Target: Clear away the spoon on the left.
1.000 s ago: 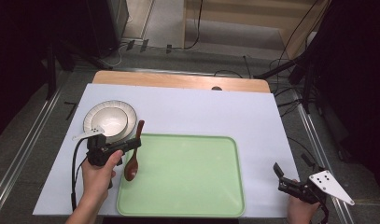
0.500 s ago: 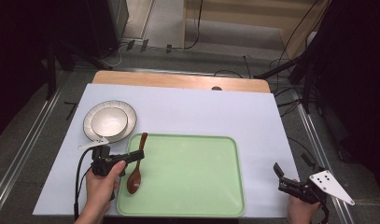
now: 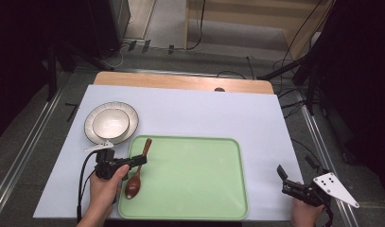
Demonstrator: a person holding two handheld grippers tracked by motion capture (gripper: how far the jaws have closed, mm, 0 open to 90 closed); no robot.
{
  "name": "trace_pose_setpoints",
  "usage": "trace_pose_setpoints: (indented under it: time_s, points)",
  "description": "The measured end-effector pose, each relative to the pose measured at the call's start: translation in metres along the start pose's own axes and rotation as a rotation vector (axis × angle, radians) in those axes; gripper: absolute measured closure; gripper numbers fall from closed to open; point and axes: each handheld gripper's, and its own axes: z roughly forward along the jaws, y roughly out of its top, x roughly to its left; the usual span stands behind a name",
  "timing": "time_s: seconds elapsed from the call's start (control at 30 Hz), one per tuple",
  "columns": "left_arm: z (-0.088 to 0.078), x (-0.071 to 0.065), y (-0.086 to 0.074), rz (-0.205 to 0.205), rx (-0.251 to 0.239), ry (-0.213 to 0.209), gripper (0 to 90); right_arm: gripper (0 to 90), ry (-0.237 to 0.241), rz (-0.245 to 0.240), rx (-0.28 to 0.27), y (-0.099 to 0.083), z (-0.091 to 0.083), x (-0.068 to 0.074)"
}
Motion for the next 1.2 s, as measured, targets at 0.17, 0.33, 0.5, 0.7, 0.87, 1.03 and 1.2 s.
trace_pose_setpoints:
  time_s: [0.17, 0.33, 0.5, 0.7, 0.87, 1.03, 1.2]
  points:
    - [0.004, 0.001, -0.001, 0.004, 0.027, 0.009, 64.4, 0.0, 0.001, 0.0, 0.0, 0.0, 0.0, 0.0]
    - [0.005, 0.0, 0.0, 0.024, 0.034, 0.026, 53.5, 0.0, 0.002, -0.003, 0.001, 0.0, 0.0, 0.0]
    - [0.007, -0.001, 0.0, 0.07, 0.051, 0.059, 48.2, 0.0, 0.0, -0.002, 0.001, 0.0, 0.001, 0.0]
    - [0.006, 0.0, 0.0, 0.089, 0.041, 0.063, 41.3, 0.0, 0.0, -0.002, 0.001, 0.0, 0.001, 0.0]
    - [0.002, -0.004, -0.001, 0.133, 0.008, 0.059, 18.4, 0.0, 0.001, -0.003, 0.002, 0.0, 0.001, 0.001]
    - [-0.008, -0.007, -0.001, 0.22, -0.032, 0.009, 0.0, 0.0, 0.0, -0.001, 0.003, 0.0, 0.001, 0.001]
    - [-0.014, -0.004, -0.002, 0.216, -0.055, 0.005, 0.0, 0.0, 0.002, -0.005, 0.002, 0.0, 0.001, 0.001]
